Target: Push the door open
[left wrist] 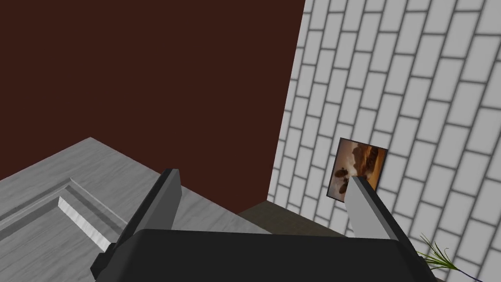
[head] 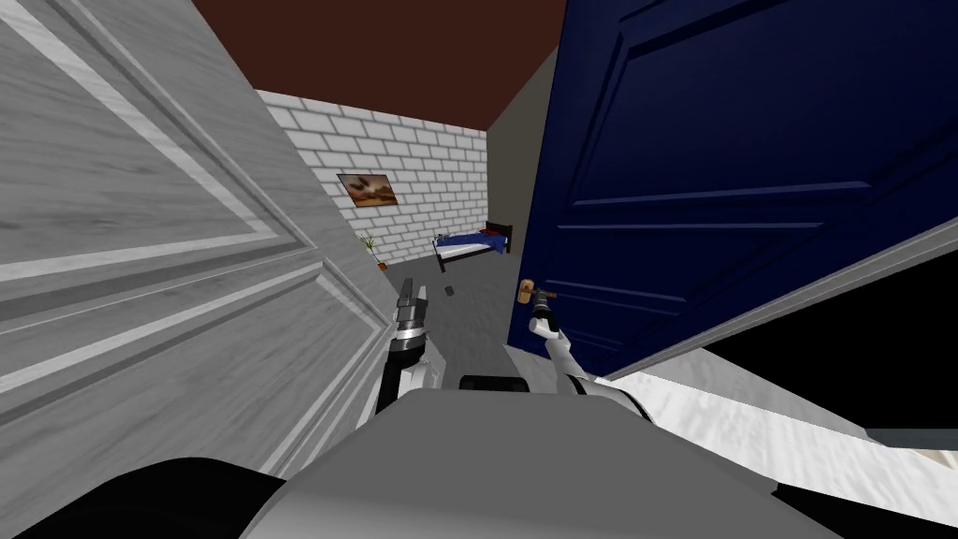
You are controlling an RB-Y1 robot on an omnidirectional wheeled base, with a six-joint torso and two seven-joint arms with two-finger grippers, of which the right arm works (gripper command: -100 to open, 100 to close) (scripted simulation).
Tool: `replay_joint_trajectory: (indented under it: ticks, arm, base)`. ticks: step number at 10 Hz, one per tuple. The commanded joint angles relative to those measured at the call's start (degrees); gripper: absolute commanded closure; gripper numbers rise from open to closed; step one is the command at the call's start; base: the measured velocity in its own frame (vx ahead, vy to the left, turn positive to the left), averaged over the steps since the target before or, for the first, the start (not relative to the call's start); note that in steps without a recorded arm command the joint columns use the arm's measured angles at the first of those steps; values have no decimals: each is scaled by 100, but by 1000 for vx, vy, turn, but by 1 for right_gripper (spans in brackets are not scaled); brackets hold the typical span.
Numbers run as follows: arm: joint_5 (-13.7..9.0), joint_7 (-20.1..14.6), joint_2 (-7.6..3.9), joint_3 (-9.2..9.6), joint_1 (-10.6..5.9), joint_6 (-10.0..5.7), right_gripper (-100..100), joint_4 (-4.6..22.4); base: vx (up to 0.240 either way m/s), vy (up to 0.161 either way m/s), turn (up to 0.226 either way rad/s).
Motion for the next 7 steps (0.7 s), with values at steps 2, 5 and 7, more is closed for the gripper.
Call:
replay_joint_trajectory:
  ticks: [2,5,7]
  arm:
    - [-77,172,-120,-222,0,-48,100,-142]
    - [-122,272,-114,-336,-16,-75,100,-141]
    - [-182,403,-54,-486,-38,-111,100,-140]
  base:
    - [193,-27,-51]
    - [160,2,-32]
    - [150,23,-69]
